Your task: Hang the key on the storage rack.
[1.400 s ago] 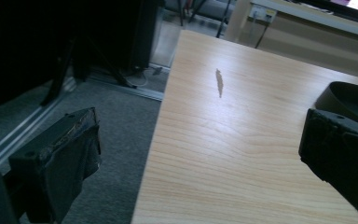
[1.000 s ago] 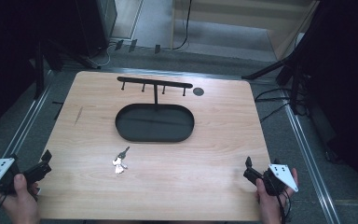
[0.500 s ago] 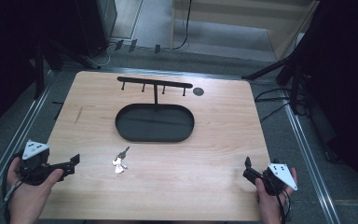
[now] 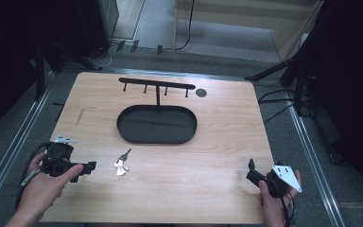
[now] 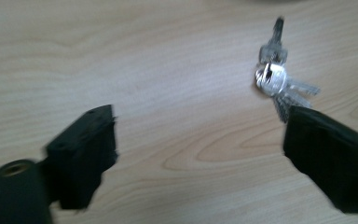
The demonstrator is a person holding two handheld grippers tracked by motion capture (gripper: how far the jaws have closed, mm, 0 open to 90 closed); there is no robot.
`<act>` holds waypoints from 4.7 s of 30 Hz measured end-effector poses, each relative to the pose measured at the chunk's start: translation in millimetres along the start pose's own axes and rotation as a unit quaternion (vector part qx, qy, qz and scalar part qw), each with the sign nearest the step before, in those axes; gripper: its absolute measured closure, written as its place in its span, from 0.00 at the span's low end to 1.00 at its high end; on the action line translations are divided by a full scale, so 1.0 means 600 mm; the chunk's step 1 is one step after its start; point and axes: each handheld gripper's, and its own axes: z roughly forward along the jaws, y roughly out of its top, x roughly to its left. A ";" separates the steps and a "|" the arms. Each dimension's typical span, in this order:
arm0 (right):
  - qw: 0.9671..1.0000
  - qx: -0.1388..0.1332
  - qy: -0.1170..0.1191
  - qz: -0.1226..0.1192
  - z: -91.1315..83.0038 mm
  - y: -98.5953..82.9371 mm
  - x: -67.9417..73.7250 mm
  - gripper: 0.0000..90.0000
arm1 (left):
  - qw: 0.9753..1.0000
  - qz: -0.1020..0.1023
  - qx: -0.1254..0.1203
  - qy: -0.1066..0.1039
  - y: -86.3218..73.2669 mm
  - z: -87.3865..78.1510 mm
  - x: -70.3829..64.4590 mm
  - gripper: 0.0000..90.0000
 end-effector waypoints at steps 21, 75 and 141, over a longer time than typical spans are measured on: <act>1.000 0.005 0.004 0.001 0.001 0.000 -0.001 0.01 | 0.984 -0.073 0.147 -0.072 0.058 0.074 -0.083 0.42; 1.000 0.016 0.007 0.001 0.006 0.002 -0.001 0.01 | 0.978 -0.016 0.205 0.029 0.074 0.122 -0.126 0.85; 1.000 0.015 0.012 0.012 0.007 0.003 -0.004 0.01 | 0.981 0.049 0.178 -0.059 0.409 -0.067 -0.097 0.94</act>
